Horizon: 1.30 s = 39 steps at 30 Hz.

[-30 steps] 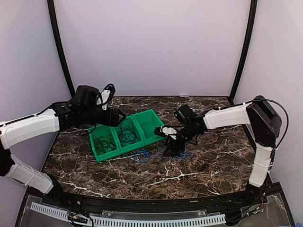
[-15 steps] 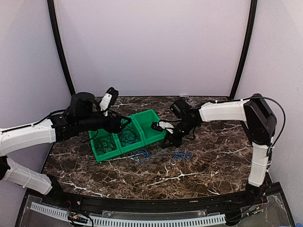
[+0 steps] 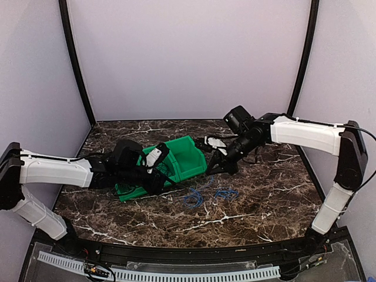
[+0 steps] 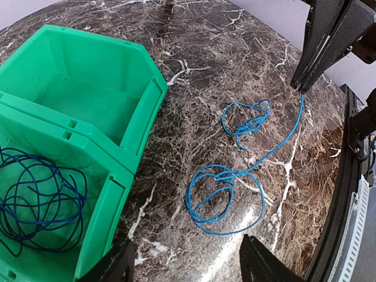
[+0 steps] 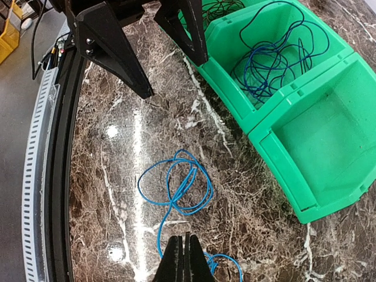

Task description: Untangle the cables

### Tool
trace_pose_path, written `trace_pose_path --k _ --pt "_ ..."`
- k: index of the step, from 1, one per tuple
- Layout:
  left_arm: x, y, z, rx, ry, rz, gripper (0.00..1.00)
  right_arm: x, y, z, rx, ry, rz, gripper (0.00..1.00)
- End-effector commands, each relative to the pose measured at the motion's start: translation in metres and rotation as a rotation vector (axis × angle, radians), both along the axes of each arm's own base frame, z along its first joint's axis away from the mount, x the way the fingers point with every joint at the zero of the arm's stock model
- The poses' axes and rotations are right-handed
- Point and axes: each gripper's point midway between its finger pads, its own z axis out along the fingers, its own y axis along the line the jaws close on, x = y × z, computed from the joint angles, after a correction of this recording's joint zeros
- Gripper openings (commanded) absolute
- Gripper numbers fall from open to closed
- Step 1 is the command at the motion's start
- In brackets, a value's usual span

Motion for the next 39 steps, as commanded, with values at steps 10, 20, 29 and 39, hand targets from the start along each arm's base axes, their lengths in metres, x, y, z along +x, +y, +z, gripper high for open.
trace_pose_path --k 10,20,29,39 --pt "-0.031 -0.033 -0.045 0.068 -0.011 -0.161 0.64 -0.011 -0.001 -0.016 -0.020 0.048 0.030 0.00" --pt "-0.016 -0.053 -0.067 0.104 -0.037 -0.177 0.52 -0.012 -0.002 -0.019 -0.025 0.054 0.027 0.00" --pt "-0.003 -0.063 -0.077 0.110 -0.052 -0.162 0.18 -0.013 -0.003 -0.022 -0.030 0.057 0.025 0.00" --pt "-0.006 -0.035 -0.077 0.173 -0.051 -0.093 0.00 0.020 -0.026 0.004 -0.023 -0.011 -0.064 0.00"
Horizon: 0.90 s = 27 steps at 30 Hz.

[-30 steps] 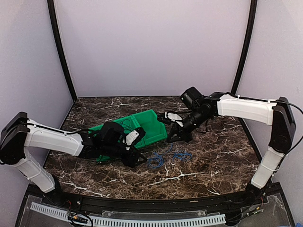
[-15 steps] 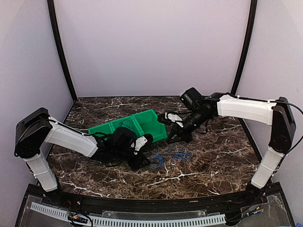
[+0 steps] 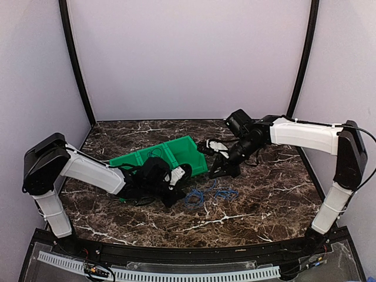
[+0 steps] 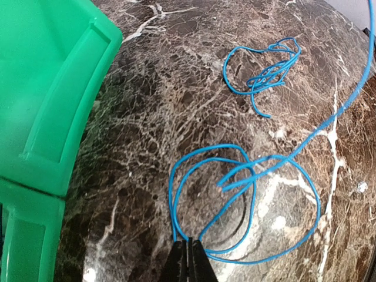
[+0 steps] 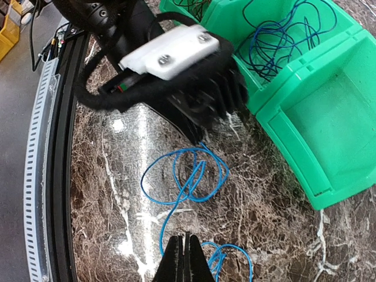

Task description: Untangle the cables

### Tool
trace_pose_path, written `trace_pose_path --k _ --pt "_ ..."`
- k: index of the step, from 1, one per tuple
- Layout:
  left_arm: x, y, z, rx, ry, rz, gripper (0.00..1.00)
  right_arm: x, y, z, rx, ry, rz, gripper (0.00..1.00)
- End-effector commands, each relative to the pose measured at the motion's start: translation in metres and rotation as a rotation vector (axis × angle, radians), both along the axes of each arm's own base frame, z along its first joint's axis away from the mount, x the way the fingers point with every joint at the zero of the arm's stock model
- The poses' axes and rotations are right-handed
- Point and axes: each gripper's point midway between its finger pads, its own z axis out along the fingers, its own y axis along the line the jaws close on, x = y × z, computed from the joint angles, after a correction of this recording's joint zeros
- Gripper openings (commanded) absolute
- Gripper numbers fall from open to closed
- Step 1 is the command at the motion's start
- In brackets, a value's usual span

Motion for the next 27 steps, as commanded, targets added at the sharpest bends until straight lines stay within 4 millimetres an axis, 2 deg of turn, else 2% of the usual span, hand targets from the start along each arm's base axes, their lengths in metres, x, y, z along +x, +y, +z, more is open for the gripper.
trace_pose_path --k 1,2,3,5,6,7,8,9,10,11,13,21,23,27 --pt "-0.005 0.021 0.019 0.010 -0.027 0.042 0.00 0.037 -0.022 0.033 0.033 -0.080 -0.094 0.00" --pt "-0.010 0.028 0.016 0.022 -0.019 0.047 0.00 0.048 -0.030 0.044 0.049 -0.102 -0.130 0.00" --pt "-0.011 0.033 0.023 0.015 -0.023 0.061 0.00 0.062 -0.042 0.058 0.072 -0.129 -0.177 0.00" --pt "-0.017 0.046 0.024 0.023 -0.015 0.085 0.00 0.082 -0.062 0.083 0.116 -0.167 -0.248 0.00" --pt "-0.019 0.053 0.028 0.021 -0.020 0.105 0.00 0.091 -0.071 0.094 0.134 -0.189 -0.281 0.00" --pt "-0.024 0.062 0.022 0.041 -0.007 0.115 0.00 0.098 -0.081 0.106 0.152 -0.218 -0.314 0.00" --pt "-0.024 0.066 0.028 0.028 -0.014 0.135 0.00 0.105 -0.090 0.115 0.160 -0.247 -0.346 0.00" --pt "-0.028 0.073 0.023 0.041 -0.001 0.143 0.00 0.113 -0.101 0.122 0.161 -0.276 -0.384 0.00" --pt "-0.030 0.076 0.030 0.021 -0.002 0.155 0.00 0.122 -0.112 0.126 0.156 -0.311 -0.429 0.00" --pt "-0.034 0.081 0.026 0.030 0.011 0.161 0.00 0.130 -0.122 0.130 0.152 -0.336 -0.472 0.00" --pt "-0.034 0.090 0.030 0.022 0.006 0.203 0.00 0.146 -0.144 0.136 0.144 -0.373 -0.556 0.00" --pt "-0.042 0.108 0.040 0.000 0.028 0.263 0.00 0.212 -0.228 0.165 0.082 -0.537 -0.934 0.00" --pt "-0.041 0.110 0.048 -0.016 0.021 0.279 0.00 0.222 -0.242 0.171 0.076 -0.564 -0.994 0.00" --pt "-0.046 0.120 0.050 -0.009 0.045 0.313 0.00 0.238 -0.263 0.175 0.083 -0.569 -1.086 0.00"
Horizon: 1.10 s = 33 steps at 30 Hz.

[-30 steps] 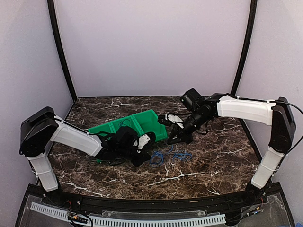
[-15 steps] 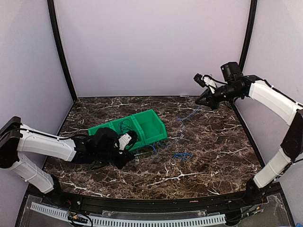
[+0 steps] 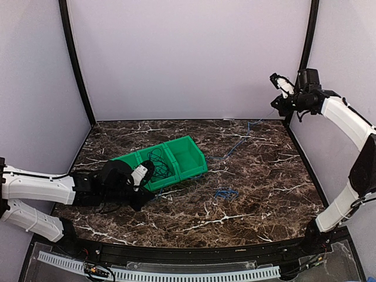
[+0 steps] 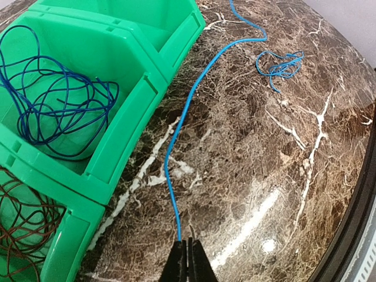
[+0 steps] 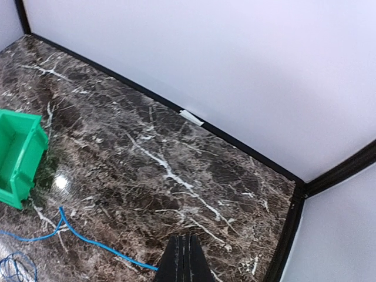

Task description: Untangle the cables

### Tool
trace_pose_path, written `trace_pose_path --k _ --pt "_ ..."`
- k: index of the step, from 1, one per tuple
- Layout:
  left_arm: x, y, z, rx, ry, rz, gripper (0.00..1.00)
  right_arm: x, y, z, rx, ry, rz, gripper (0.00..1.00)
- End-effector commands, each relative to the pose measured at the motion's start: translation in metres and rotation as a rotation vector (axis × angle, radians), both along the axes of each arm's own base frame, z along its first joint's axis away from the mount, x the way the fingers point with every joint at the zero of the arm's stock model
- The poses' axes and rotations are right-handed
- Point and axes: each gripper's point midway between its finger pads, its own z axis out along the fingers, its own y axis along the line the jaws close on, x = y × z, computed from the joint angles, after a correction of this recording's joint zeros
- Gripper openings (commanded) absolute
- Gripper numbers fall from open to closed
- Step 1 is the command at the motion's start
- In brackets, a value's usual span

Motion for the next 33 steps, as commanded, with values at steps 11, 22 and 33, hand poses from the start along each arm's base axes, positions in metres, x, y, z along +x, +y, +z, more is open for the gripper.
trace_pose_path --k 11,22,33 --pt "0.007 0.013 0.066 -0.124 -0.072 0.113 0.00 0.026 0.020 0.004 0.158 -0.004 -0.022 0.00" --pt "0.078 -0.052 0.215 -0.344 -0.268 0.151 0.00 -0.001 0.148 -0.004 0.172 0.074 0.271 0.00" --pt "0.154 -0.053 0.238 -0.457 -0.245 0.259 0.00 -0.012 0.259 -0.044 0.233 0.225 0.490 0.00"
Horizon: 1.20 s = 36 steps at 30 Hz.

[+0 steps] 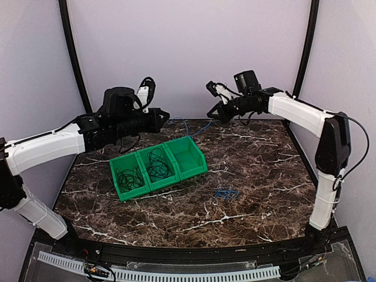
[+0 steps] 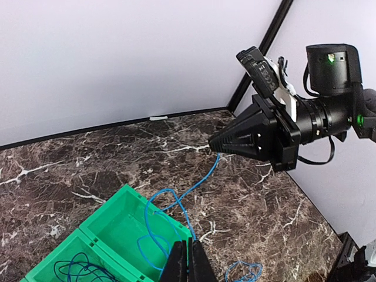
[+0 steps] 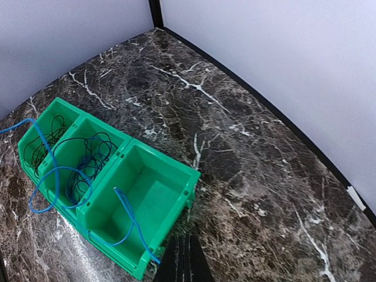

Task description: Untangle the cables

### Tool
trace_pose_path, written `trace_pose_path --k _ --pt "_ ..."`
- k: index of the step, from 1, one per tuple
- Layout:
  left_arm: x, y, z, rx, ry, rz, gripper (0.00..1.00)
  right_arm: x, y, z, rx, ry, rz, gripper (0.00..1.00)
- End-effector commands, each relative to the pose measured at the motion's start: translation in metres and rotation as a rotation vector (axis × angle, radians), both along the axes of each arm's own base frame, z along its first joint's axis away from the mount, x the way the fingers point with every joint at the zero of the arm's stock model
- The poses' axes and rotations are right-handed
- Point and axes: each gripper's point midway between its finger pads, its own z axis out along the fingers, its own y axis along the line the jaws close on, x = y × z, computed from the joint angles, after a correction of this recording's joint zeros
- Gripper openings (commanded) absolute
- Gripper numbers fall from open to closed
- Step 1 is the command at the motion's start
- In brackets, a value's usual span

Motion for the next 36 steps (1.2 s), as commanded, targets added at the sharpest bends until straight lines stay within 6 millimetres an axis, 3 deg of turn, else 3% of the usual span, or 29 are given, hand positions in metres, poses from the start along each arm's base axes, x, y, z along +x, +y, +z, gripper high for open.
trace_pose_path --k 1,9,17,19,23,27,32,36 --pt "0.018 -0.001 0.015 -0.076 -0.004 0.006 0.00 -0.005 0.036 -0.013 0.041 0.076 0.074 0.00" --pt "0.047 -0.016 -0.017 -0.023 0.018 0.001 0.00 -0.009 0.067 -0.078 -0.004 0.214 0.113 0.00" --pt "0.052 -0.030 -0.043 -0.025 0.066 -0.032 0.00 -0.034 0.073 -0.109 -0.020 0.302 0.161 0.00" --pt "0.052 -0.030 -0.052 -0.020 0.083 -0.031 0.00 -0.040 0.072 -0.111 -0.018 0.321 0.178 0.08" --pt "0.050 -0.028 -0.071 0.005 0.116 -0.027 0.00 -0.043 0.065 -0.091 -0.023 0.270 0.182 0.27" --pt "0.050 -0.025 -0.087 0.036 0.139 -0.017 0.00 -0.039 0.047 -0.050 0.006 0.188 0.155 0.47" --pt "0.050 -0.033 -0.110 0.063 0.177 -0.047 0.00 -0.034 0.012 -0.012 0.036 0.108 0.109 0.55" --pt "0.052 -0.038 -0.132 0.080 0.222 -0.059 0.00 -0.032 -0.024 -0.003 0.038 0.073 0.055 0.56"
